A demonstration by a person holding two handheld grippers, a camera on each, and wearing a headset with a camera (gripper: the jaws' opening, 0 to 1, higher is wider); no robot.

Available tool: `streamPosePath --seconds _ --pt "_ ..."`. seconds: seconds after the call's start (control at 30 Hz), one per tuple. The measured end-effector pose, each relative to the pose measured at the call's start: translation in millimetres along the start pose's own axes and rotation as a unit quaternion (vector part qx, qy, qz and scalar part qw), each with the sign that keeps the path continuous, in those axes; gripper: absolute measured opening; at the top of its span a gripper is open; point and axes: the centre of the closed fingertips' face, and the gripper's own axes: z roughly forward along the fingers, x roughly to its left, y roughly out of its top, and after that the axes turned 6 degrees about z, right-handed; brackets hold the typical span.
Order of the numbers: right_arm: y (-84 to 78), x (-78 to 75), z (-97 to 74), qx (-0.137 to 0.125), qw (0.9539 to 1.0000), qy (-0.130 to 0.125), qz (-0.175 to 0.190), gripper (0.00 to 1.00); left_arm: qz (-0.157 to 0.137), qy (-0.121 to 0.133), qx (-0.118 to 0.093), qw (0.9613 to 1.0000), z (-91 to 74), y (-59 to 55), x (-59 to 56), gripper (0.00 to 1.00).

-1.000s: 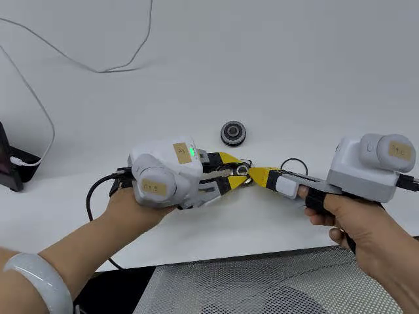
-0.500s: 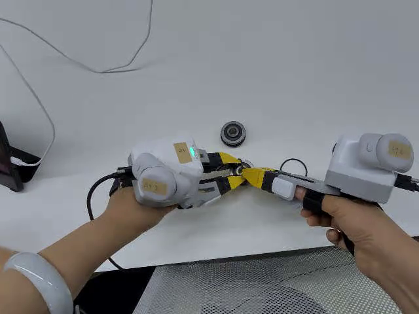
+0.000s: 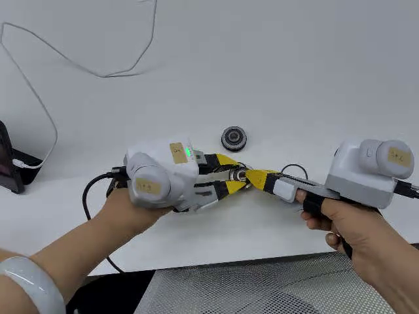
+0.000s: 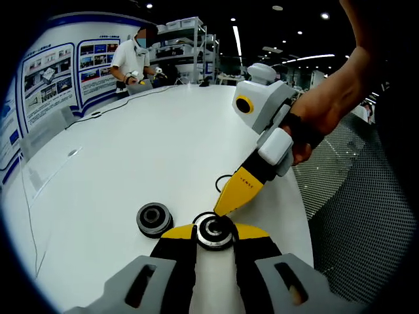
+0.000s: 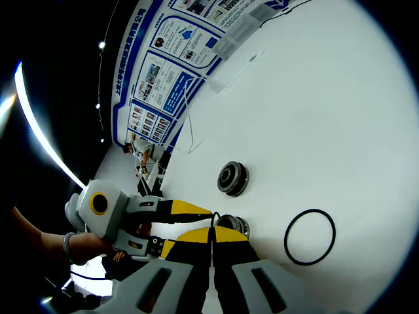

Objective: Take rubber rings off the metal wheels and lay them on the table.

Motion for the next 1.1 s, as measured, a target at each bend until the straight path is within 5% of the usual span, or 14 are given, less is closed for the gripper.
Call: streamPosePath --seconds 0.6,1.1 --pt "4.6 21.1 -11.8 -0.007 0.9996 0.027 0.006 0.01 -0.034 0.044 0.006 0.9984 -28.5 -15.6 4.9 0.33" --pt "17.7 -5.3 -58.8 -0.038 0.9991 -0.012 0.016 0.01 -0.068 0.062 -0.013 0.9956 -36.0 -18.3 8.0 0.57"
